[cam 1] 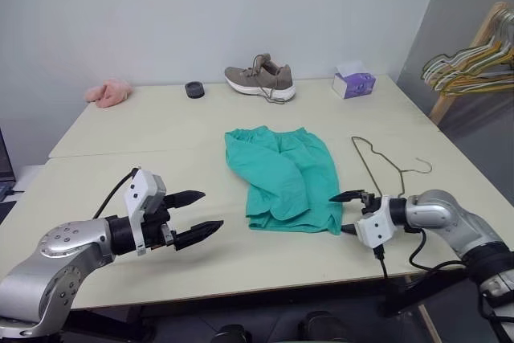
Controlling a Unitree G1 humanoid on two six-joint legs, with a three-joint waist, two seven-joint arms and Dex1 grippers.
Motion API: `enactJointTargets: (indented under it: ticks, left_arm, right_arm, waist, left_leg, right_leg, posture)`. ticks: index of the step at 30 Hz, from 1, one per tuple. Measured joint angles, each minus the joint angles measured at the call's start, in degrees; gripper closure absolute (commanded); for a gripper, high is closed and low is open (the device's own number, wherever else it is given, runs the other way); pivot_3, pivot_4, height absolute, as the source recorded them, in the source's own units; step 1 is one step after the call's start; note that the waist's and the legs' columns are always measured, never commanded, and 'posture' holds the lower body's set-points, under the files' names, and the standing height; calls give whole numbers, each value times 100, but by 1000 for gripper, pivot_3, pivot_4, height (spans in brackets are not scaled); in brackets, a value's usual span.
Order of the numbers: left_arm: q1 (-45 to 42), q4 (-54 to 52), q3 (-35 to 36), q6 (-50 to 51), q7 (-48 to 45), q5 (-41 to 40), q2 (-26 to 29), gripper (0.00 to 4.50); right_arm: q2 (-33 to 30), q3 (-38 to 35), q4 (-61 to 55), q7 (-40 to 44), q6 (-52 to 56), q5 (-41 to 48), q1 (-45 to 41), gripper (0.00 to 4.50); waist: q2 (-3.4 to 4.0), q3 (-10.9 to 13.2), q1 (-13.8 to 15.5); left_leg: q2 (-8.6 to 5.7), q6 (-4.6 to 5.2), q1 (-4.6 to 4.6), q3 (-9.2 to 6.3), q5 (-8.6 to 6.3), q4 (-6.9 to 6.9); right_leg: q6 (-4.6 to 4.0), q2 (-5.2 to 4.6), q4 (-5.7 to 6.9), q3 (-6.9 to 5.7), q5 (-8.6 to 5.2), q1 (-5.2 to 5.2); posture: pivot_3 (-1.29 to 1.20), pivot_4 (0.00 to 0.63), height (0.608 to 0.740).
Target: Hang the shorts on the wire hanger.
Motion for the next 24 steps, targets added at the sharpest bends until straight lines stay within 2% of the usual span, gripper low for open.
enactJointTargets:
  ticks: [9,13,17,20,24]
  left_arm:
    - [120,22,12,-54,-14,20,0,0]
    - [72,207,119,-104,29,29,1,0]
    - [50,242,376,-79,106,10,71,0]
    - [91,231,594,15,113,-14,169,0]
    - [99,206,732,102,113,-75,276,0]
  right_arm:
    - [305,291,-15,498,588,561,37,4461]
    - [393,291,-480,912,1314,1107,147,4461]
    - [842,386,-1372,1318,2494,1557,140,4461]
    - [1482,695,-1784,1463,3494,1643,-37,4461]
    - [2469,1197,-1786,1457,4514,1439,-615,4461]
  waist:
    - [4,2,28]
    - [5,3,35]
    - [6,3,25]
    - [8,5,34]
    - [14,8,39]
  left_leg:
    - [-2,0,-4,-2,0,-1]
    - [1,0,-4,-5,0,-3]
    - [9,-1,-5,-7,-1,-10]
    - [10,-1,-6,-12,-1,-13]
    - [9,-2,-5,-16,-1,-14]
  right_leg:
    - [-2,0,-1,2,-1,-4]
    - [-2,2,0,0,-1,-7]
    - [-2,9,1,0,-1,-14]
    - [-3,12,1,-2,-2,-32]
    - [-3,15,1,-3,-2,-43]
  posture:
    - [-141,0,740]
    - [-133,0,740]
    - [-129,0,740]
    - [-120,0,740]
    - [-115,0,740]
